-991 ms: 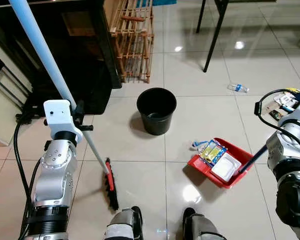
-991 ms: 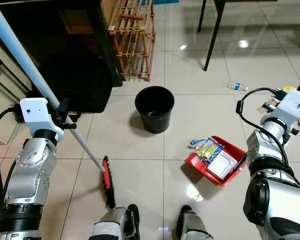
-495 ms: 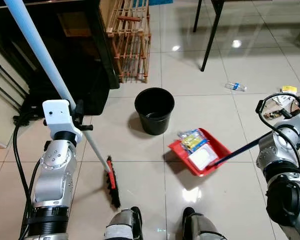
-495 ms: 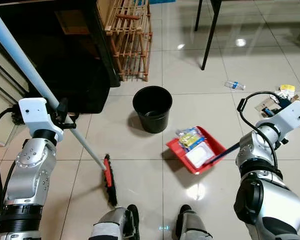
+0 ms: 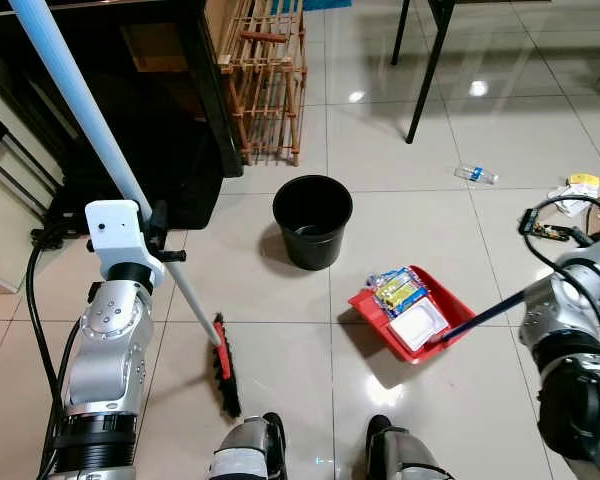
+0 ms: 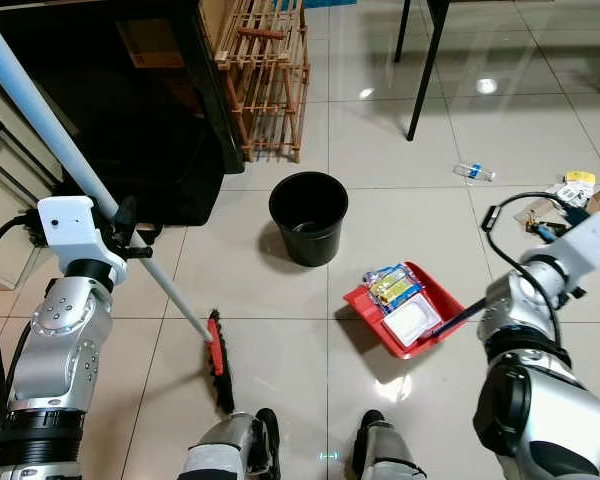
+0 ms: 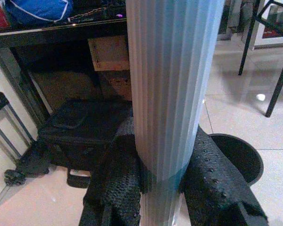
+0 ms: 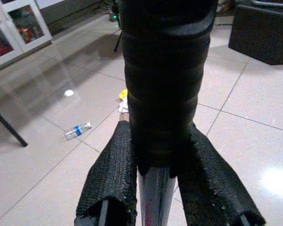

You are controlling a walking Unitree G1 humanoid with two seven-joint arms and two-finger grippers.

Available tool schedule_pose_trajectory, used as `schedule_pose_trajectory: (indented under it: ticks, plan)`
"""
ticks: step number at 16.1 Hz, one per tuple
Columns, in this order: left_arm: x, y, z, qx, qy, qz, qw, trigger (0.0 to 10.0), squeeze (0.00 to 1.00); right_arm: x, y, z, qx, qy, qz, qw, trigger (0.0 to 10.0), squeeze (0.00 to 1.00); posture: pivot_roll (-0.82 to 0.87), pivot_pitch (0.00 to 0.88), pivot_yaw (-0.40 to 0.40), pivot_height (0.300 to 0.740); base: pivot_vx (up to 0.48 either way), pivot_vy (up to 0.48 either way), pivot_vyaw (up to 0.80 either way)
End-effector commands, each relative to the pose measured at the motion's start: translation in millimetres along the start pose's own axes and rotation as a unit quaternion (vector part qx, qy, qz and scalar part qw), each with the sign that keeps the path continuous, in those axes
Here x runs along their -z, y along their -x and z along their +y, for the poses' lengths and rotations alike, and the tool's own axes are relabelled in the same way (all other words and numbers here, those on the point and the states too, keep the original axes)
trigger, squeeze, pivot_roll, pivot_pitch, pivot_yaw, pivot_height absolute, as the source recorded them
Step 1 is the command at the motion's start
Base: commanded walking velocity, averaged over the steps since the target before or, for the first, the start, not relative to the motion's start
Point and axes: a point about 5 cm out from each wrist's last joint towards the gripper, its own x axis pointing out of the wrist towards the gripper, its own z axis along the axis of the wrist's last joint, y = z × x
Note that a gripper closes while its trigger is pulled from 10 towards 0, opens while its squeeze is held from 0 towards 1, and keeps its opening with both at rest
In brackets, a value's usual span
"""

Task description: Sweep floor

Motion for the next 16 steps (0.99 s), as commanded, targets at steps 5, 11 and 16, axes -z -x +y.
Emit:
schedule_pose_trajectory:
  ticks: [5,11,16]
  plan:
    - [-9,0.3,4.7,-0.005,-0.002,-0.019,1.0,10.0,0.0,-8,-3.7,-11.4,0.032,-0.054,-0.021,0.998,10.0,0.0,0.07,0.189,0.113,0.74,0.0,0.0,0.0]
    - [-9,0.3,4.9,-0.004,-0.001,-0.019,1.0,10.0,0.0,-20,-10.6,-10.9,0.025,-0.059,-0.033,0.997,10.0,0.0,0.07,0.188,0.117,0.74,0.0,0.0,0.0]
    - [-10,-0.1,4.2,-0.005,0.001,-0.022,1.0,10.0,0.0,-59,-24.3,9.5,-0.021,-0.043,-0.066,0.997,10.0,0.0,0.08,0.179,0.108,0.74,0.0,0.0,0.0]
